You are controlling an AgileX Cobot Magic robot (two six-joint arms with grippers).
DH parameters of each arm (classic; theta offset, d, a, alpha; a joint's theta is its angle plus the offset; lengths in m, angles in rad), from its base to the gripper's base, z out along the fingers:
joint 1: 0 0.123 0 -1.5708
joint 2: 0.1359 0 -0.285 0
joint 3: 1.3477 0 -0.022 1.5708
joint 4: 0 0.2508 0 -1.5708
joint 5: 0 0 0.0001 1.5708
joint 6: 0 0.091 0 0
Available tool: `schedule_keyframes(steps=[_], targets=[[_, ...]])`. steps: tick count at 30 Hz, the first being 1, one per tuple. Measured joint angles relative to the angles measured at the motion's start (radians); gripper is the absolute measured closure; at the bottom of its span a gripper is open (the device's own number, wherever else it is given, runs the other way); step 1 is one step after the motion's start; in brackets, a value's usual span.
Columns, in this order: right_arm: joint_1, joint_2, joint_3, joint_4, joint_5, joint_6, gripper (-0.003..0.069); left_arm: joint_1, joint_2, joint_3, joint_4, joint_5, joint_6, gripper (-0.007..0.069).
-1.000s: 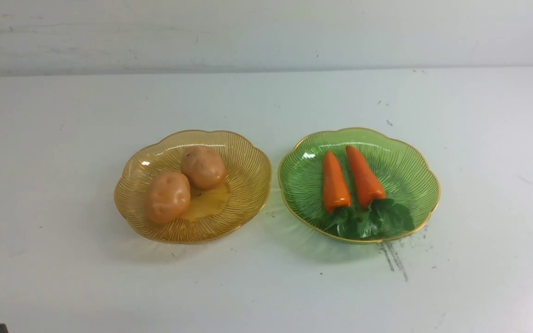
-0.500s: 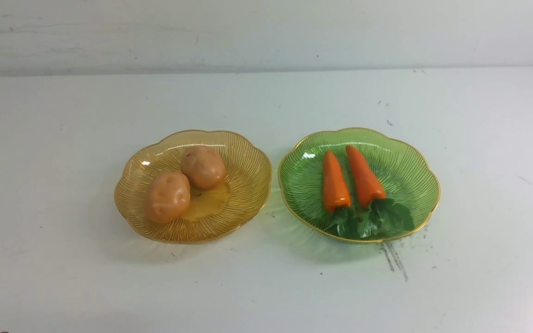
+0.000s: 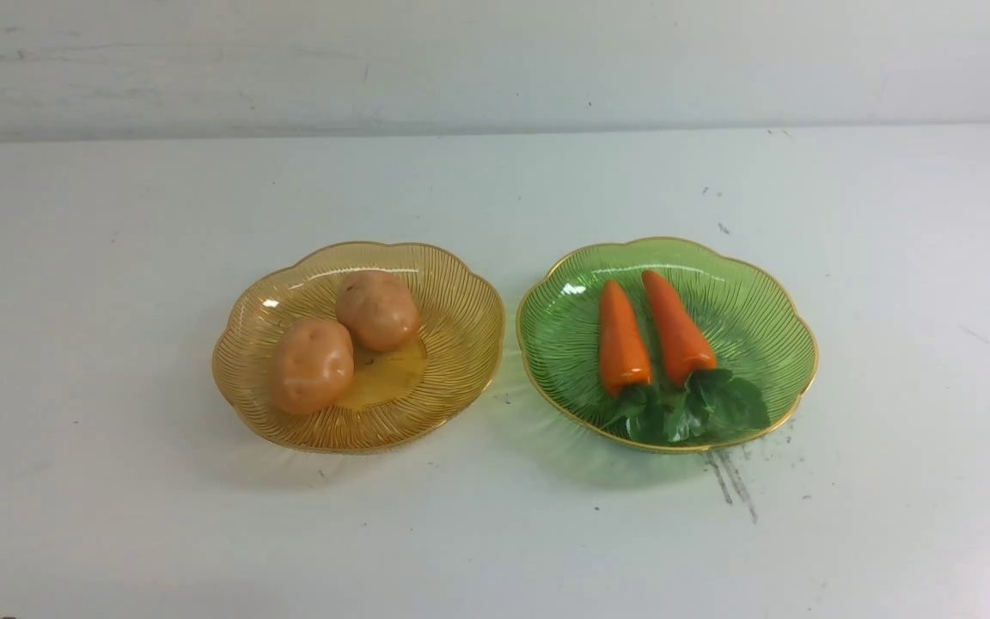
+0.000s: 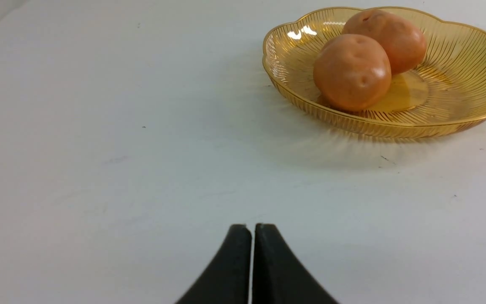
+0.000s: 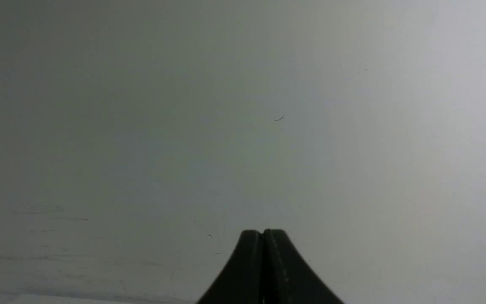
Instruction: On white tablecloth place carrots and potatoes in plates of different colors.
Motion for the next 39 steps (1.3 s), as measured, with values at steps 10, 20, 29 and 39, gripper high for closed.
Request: schedule_keyframes(steps=[10, 20, 29, 39], targets=[[-0.169, 0.0, 0.233, -0.11, -0.001, -0.016, 0.0672, 0.0, 0.0, 0.0, 0.001, 0.001, 0.0, 0.0627], [-0.295, 0.003, 0.572, -0.107, -0.043, -0.008, 0.0672, 0.0, 0.0, 0.0, 0.001, 0.003, 0.0, 0.0627], [-0.296, 0.003, 0.572, -0.081, -0.043, 0.003, 0.0672, 0.0, 0.0, 0.0, 0.001, 0.003, 0.0, 0.0627], [-0.296, 0.003, 0.572, -0.079, -0.043, 0.005, 0.0672, 0.0, 0.0, 0.0, 0.001, 0.003, 0.0, 0.0627]])
